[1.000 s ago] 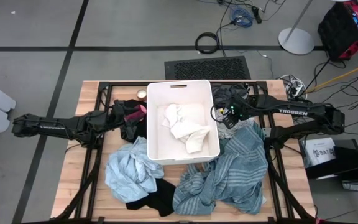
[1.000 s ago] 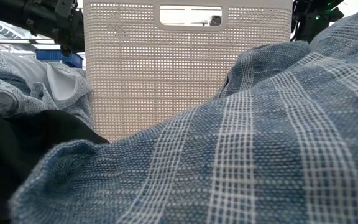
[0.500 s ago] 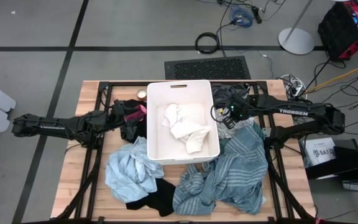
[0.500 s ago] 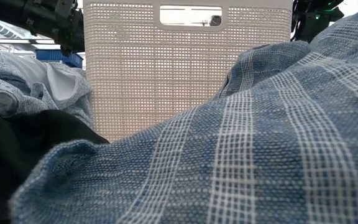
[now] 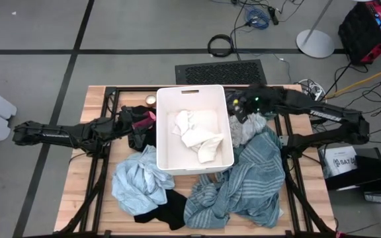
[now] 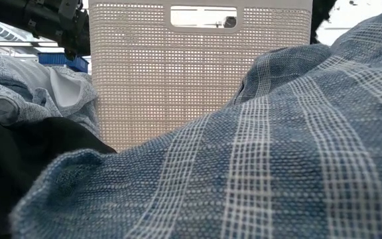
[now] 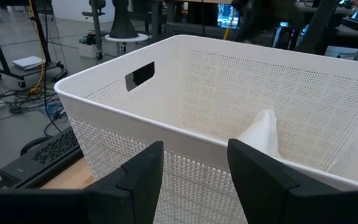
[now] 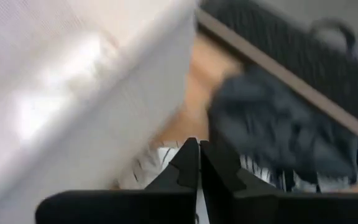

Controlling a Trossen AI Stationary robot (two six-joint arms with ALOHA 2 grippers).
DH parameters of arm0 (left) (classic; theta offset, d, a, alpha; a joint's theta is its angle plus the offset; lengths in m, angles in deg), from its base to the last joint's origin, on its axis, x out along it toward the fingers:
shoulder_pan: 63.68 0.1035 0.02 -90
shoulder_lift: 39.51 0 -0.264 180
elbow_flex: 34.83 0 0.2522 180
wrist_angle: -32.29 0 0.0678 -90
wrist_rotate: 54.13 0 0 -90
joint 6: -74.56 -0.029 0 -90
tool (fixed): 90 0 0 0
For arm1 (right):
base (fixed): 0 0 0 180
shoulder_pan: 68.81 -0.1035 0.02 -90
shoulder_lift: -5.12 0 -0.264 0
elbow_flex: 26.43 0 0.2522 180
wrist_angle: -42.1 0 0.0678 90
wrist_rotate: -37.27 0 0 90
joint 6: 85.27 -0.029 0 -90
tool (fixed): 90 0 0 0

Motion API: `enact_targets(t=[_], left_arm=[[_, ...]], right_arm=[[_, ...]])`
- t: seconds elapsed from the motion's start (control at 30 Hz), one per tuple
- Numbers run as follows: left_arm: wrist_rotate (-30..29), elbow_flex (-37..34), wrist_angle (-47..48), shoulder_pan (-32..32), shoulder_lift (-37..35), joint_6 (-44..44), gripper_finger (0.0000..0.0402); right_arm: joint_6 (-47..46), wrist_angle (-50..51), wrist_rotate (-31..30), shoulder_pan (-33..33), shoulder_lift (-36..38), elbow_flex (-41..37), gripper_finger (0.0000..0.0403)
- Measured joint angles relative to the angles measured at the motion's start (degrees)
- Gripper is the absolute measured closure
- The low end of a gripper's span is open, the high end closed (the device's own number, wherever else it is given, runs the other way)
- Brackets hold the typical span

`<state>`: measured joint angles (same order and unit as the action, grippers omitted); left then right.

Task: Sort clothes
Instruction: Put the white patterned shirt into the laundry bin

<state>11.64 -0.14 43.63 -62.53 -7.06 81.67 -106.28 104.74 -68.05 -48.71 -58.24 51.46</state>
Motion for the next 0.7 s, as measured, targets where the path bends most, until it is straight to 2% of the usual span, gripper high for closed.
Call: enact_targets(t=[0.23, 0.47, 0.7], left_arm=[[0.02, 0.02, 0.58, 0.0, 0.0, 0.0, 0.0214], [0.0, 0.02, 1.64, 0.0, 0.0, -0.01, 0.0214], [0.0, 0.02, 1.64, 0.0, 0.0, 0.0, 0.0214]], right_arm=[[7.61, -14.62, 0.46, -3.41, 2.64, 7.12, 0.0403], [15.95, -32.01, 0.69, -7.24, 3.49, 7.7, 0.0403], [17.44, -36.96, 0.81, -8.0, 2.7, 7.7, 0.0403]])
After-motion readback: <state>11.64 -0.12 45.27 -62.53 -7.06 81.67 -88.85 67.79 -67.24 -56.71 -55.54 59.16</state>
